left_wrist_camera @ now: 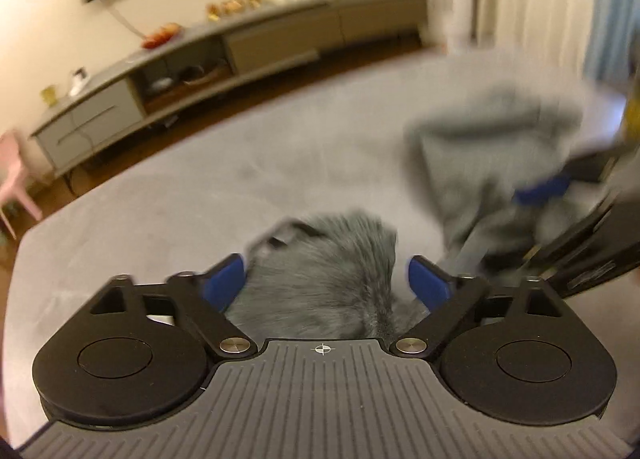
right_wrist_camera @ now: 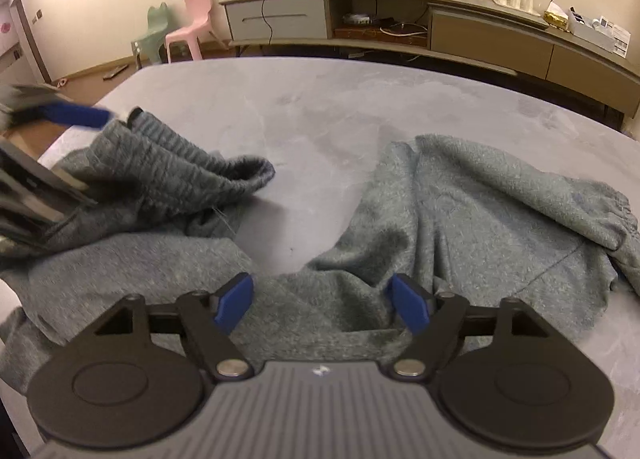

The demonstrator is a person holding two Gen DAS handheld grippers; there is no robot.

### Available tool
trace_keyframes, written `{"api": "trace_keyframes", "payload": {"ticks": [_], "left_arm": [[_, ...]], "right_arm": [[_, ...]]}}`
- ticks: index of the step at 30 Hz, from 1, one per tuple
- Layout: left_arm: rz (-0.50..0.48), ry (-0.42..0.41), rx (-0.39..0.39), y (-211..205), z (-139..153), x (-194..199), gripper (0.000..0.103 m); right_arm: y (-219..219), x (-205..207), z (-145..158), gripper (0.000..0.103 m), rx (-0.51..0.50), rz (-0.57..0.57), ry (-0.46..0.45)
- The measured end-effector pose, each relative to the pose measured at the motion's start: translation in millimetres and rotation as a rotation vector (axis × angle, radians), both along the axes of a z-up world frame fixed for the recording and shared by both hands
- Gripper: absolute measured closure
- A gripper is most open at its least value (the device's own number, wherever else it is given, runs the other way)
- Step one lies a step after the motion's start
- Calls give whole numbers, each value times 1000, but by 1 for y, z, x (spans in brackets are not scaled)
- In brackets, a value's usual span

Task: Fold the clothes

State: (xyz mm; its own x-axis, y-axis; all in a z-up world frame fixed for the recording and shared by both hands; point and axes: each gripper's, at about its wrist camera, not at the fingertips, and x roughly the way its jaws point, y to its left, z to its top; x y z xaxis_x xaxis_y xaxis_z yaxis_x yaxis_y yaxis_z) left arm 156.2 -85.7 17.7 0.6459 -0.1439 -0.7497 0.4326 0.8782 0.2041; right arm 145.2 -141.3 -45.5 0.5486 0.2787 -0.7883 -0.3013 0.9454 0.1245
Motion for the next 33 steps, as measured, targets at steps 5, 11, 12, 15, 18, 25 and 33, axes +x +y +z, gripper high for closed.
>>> {"api": "trace_keyframes", "payload": {"ticks": [5,11,12,15,18,25,33], "left_arm": [[101,-122,-223,15,56,33,94],[89,-510,-716,115,206,-58,93],[126,-550,-717,139,208,-78,93],[348,-439,-676,210,162,-109,78],[648,-127,-584,266,65,-117,59],[773,-15,-731,303,0,-140,34],[718,69,-659,261,-40,-112,24]], "right_arm": [[-22,21,-5,54,-25,-59,-8],[-75,17,23,72,57,-255,-112],[-79,14,26,72,58,-274,-123],[-86,10,32,66,57,-311,-140],[-77,12,25,56,25,-296,-120],[-57,9,11,35,-15,-303,-110],[-57,18,3,15,-17,-316,-157]]}}
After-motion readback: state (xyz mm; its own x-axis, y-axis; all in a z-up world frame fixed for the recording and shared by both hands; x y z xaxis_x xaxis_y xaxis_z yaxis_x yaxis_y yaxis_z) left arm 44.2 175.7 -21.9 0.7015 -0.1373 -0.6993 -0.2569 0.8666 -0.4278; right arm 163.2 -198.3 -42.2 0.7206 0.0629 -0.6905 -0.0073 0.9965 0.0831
